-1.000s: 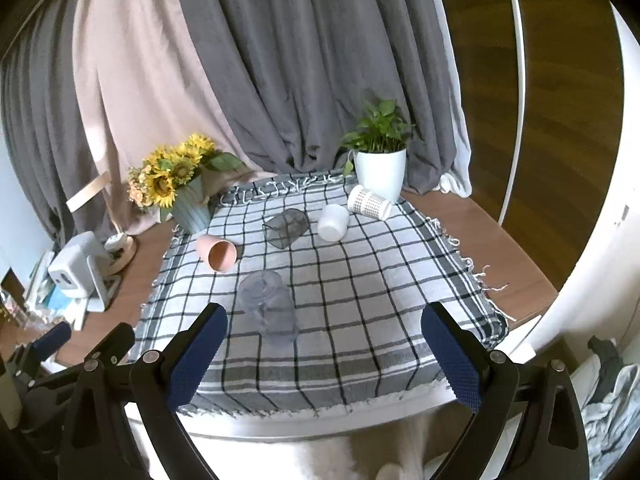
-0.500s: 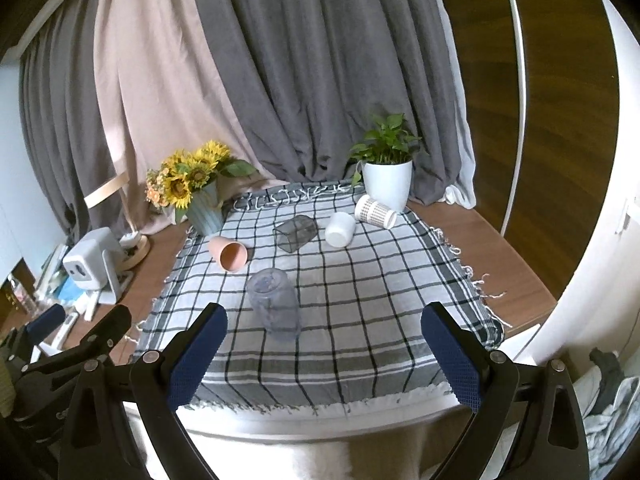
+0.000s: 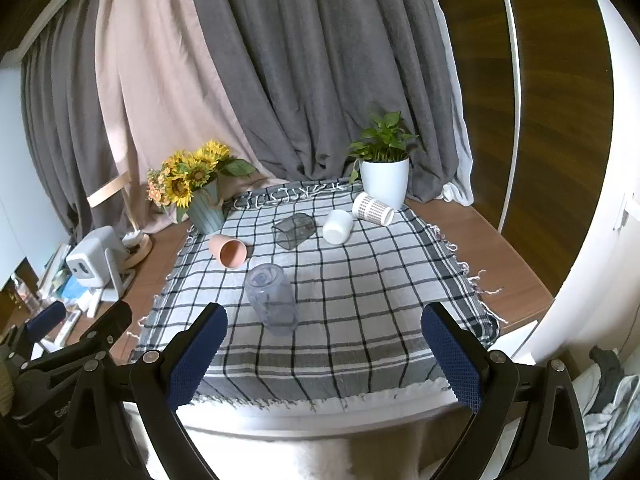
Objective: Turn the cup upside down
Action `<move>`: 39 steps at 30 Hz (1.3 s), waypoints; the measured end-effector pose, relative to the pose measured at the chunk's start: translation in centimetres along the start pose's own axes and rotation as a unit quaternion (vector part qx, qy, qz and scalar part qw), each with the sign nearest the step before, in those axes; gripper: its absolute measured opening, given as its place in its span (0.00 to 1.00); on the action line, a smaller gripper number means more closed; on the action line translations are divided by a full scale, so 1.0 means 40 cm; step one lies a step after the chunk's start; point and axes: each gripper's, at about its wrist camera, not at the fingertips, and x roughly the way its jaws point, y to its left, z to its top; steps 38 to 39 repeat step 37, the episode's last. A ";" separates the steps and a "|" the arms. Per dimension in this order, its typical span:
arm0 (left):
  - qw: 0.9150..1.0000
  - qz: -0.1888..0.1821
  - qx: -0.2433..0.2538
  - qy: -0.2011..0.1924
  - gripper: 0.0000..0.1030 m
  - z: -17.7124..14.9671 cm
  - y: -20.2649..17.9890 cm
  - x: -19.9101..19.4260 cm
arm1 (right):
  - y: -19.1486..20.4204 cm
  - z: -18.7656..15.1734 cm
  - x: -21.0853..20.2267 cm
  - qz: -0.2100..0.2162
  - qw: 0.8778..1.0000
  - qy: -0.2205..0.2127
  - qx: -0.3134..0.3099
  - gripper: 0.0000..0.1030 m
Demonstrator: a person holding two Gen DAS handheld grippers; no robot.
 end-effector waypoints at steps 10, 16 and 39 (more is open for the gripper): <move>1.000 -0.001 0.000 -0.001 1.00 -0.006 -0.005 -0.004 | -0.009 -0.005 -0.007 -0.001 1.000 0.000 0.002 0.95; 1.000 -0.001 0.000 -0.002 1.00 -0.008 -0.007 -0.005 | -0.012 -0.003 -0.008 0.000 1.000 0.000 0.001 0.95; 1.000 0.001 -0.001 -0.002 1.00 -0.007 -0.012 -0.005 | -0.017 -0.006 -0.009 0.001 1.000 0.001 0.000 0.95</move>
